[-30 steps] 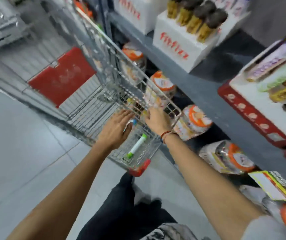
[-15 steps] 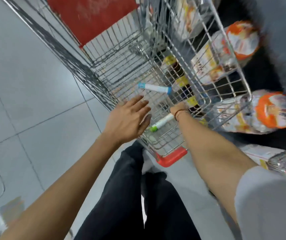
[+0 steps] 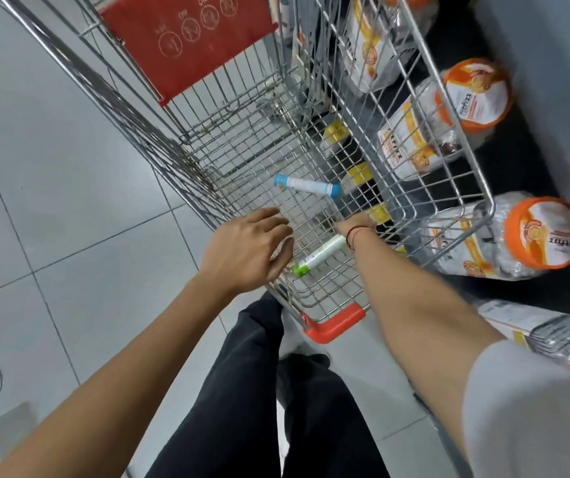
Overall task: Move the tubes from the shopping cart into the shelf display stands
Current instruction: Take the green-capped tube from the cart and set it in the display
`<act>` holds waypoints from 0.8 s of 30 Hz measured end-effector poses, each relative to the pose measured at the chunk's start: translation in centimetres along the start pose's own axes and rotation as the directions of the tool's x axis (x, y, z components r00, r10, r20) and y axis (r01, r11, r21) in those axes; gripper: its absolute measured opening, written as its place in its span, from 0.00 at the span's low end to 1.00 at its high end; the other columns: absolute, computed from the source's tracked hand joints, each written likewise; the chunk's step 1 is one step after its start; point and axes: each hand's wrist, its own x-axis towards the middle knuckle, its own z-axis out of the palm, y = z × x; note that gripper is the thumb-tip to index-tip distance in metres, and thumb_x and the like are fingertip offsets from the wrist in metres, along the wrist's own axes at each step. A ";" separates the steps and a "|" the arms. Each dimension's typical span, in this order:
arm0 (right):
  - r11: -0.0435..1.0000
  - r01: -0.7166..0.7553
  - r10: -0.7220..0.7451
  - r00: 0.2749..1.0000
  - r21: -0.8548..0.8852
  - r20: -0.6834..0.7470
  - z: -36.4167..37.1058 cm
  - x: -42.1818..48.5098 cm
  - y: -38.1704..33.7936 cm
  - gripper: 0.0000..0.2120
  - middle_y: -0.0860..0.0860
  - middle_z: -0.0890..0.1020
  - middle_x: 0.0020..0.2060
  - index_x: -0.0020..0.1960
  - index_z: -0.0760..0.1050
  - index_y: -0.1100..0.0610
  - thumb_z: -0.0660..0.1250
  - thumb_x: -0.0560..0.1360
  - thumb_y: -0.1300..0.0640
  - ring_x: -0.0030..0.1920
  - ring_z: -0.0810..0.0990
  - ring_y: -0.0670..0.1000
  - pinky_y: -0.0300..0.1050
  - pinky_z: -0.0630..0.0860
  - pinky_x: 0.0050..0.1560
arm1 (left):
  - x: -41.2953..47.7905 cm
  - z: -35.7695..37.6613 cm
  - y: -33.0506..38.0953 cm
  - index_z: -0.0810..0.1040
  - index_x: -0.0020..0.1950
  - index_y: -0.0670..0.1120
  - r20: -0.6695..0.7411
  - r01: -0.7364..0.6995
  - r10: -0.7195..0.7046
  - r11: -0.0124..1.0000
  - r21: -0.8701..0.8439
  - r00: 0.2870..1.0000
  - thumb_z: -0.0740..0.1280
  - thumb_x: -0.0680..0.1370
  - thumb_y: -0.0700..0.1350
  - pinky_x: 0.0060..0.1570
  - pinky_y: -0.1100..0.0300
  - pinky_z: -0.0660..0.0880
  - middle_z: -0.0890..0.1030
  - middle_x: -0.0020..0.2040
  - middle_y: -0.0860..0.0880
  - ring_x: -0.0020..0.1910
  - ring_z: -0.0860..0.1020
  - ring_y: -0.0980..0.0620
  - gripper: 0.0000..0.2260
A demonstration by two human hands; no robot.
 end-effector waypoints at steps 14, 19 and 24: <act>0.926 0.357 -0.324 0.918 0.120 -0.228 -13.0 -11.6 1.0 0.14 0.55 0.69 0.29 0.34 0.67 0.60 0.68 0.74 0.59 0.30 0.70 0.52 0.37 0.62 0.24 | 0.7 -1.6 1.2 0.80 0.48 0.41 0.065 0.014 -0.013 1.000 -0.010 0.998 0.66 0.75 0.43 0.40 0.49 0.79 0.84 0.48 0.42 0.51 0.80 0.42 0.07; 0.876 0.467 -0.381 0.821 0.118 -0.425 -21.0 -18.8 3.5 0.13 0.65 0.77 0.41 0.37 0.70 0.61 0.70 0.72 0.55 0.53 0.78 0.62 0.45 0.68 0.42 | 3.6 -3.2 5.2 0.75 0.60 0.39 0.029 -0.075 0.076 0.997 -0.017 0.997 0.65 0.76 0.42 0.53 0.46 0.76 0.79 0.60 0.38 0.58 0.76 0.40 0.14; 0.844 0.528 -0.351 0.678 0.094 -0.646 -27.0 -25.6 7.7 0.17 0.62 0.83 0.48 0.50 0.79 0.66 0.72 0.68 0.54 0.52 0.79 0.59 0.50 0.76 0.50 | 8.4 -5.2 12.6 0.70 0.65 0.37 -0.092 -0.311 0.304 0.947 -0.081 0.948 0.62 0.78 0.43 0.62 0.45 0.70 0.74 0.65 0.37 0.64 0.72 0.39 0.17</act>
